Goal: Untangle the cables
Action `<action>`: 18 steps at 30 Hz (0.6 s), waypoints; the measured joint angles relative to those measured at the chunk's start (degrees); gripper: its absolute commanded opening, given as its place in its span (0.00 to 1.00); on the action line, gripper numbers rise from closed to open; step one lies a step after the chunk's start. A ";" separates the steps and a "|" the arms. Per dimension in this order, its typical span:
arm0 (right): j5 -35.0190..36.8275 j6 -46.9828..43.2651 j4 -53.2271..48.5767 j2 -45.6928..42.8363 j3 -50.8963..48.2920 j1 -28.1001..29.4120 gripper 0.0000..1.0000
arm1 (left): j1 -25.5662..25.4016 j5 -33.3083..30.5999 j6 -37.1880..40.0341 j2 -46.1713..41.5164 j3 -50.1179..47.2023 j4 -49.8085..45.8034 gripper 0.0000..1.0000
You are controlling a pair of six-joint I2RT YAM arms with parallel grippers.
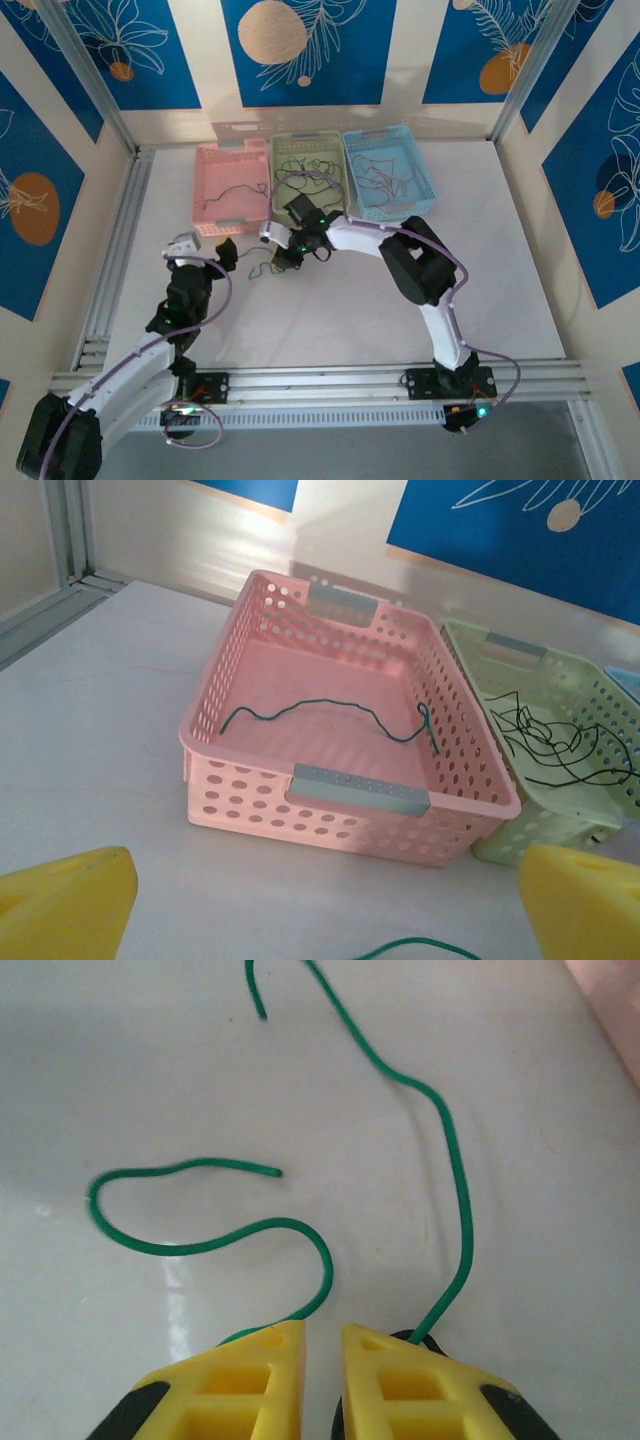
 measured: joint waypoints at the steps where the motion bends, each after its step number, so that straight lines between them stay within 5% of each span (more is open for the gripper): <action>1: -0.68 0.44 0.83 -1.40 -1.22 -0.66 0.04 | 0.00 0.09 0.00 0.22 0.00 0.00 0.97; 9: -6.03 5.73 12.26 -11.85 -10.01 -5.86 0.02 | 0.00 2.19 0.04 4.31 0.48 0.17 0.97; 18: -15.13 10.19 19.93 -15.23 -14.12 -9.97 0.00 | 0.09 13.40 1.07 18.60 8.24 0.24 0.94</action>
